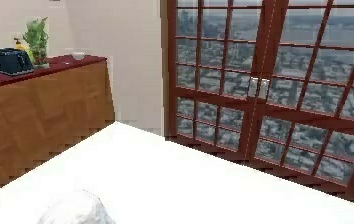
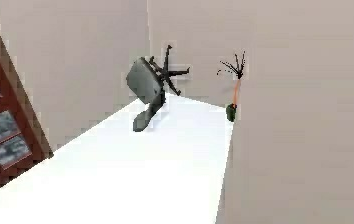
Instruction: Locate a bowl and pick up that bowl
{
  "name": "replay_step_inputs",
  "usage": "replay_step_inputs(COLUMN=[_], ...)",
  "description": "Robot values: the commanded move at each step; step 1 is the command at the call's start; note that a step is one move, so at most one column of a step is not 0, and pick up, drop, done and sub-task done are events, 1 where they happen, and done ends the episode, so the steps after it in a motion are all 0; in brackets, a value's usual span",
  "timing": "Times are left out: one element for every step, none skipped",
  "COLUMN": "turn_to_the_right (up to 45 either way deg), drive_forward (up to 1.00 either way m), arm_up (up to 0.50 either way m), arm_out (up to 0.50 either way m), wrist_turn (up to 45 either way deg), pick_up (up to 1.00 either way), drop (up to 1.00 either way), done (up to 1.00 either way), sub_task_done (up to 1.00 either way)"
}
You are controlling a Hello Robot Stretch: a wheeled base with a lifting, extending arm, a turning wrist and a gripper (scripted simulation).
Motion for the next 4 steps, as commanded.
replay_step_inputs(turn_to_the_right=[15.0, 0.0, -27.0, 0.0], drive_forward=[0.0, 0.65, 0.0, 0.55], arm_up=[0.0, 0.0, 0.0, 0.0], arm_out=[0.0, 0.0, 0.0, 0.0], wrist_turn=[0.0, 0.0, 0.0, 0.0], pick_up=[0.0, 0.0, 0.0, 0.0], drop=[0.0, 0.0, 0.0, 0.0], done=[0.0, 0.0, 0.0, 0.0], sub_task_done=[0.0, 0.0, 0.0, 0.0])
